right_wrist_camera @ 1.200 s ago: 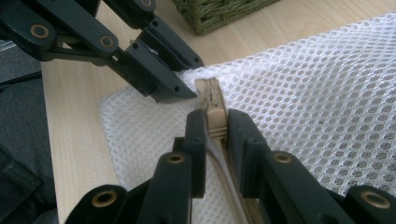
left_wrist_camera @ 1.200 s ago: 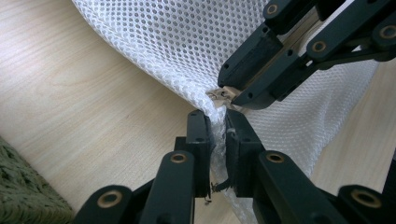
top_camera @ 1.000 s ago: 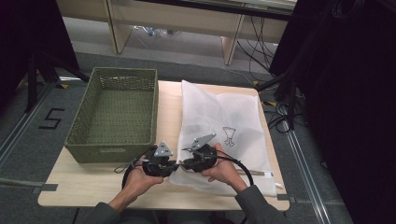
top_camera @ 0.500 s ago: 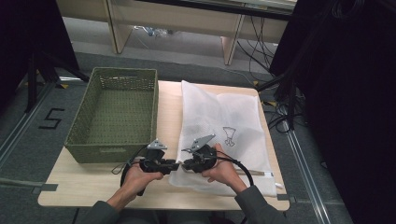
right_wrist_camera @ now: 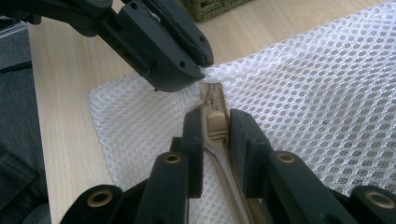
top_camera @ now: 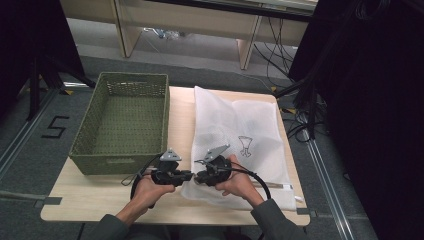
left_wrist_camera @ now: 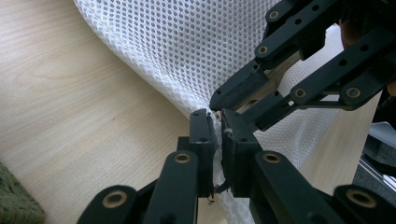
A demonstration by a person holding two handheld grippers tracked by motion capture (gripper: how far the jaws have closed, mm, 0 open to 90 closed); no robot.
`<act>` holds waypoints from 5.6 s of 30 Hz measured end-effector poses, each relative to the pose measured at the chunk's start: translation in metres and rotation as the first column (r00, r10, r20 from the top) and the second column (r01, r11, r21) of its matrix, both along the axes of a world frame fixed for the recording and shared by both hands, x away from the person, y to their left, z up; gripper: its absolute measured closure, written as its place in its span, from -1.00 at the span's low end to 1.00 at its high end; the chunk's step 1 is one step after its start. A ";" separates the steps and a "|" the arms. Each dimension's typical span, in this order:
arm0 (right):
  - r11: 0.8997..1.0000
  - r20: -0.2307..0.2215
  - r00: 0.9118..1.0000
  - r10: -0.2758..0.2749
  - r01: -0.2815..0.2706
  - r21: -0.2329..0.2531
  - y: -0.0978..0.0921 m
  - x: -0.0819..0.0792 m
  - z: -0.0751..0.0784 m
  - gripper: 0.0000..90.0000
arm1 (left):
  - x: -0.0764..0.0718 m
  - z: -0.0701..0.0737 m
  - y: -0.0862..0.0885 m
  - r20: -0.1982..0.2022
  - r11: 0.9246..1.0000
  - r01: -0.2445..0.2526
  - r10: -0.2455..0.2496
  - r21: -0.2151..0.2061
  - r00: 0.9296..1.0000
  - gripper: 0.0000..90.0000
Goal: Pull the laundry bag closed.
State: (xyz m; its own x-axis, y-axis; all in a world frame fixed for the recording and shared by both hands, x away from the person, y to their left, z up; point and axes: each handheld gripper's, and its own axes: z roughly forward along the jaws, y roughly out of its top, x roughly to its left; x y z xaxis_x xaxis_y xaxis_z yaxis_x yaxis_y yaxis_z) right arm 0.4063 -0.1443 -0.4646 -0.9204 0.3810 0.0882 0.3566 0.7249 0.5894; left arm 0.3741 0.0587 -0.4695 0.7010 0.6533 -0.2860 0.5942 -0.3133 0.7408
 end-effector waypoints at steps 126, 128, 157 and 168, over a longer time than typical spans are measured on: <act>0.999 0.103 0.995 -0.008 0.012 -0.035 0.001 -0.008 0.007 0.94 | 0.010 -0.015 0.007 -0.197 0.984 -0.109 0.080 -0.142 0.977 0.91; 0.999 0.112 0.994 -0.018 0.023 -0.048 0.000 -0.008 0.007 0.95 | 0.008 -0.013 0.005 -0.175 0.985 -0.113 0.090 -0.130 0.980 0.92; 1.000 0.052 0.999 -0.011 0.010 0.013 -0.003 -0.007 0.006 0.85 | 0.003 -0.009 -0.001 -0.105 0.993 -0.066 0.056 -0.094 0.993 0.90; 1.000 0.007 1.000 -0.005 0.005 0.017 -0.009 -0.001 0.003 0.72 | 0.004 -0.008 0.000 -0.096 0.994 -0.049 0.040 -0.095 0.995 0.89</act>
State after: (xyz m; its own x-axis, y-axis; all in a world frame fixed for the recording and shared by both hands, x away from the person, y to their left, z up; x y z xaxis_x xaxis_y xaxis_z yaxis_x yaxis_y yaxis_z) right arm 0.4054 -0.1532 -0.4619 -0.9191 0.3839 0.0884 0.3559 0.7130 0.6040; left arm 0.3783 0.0583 -0.4775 0.6388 0.6494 -0.4126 0.6741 -0.2140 0.7069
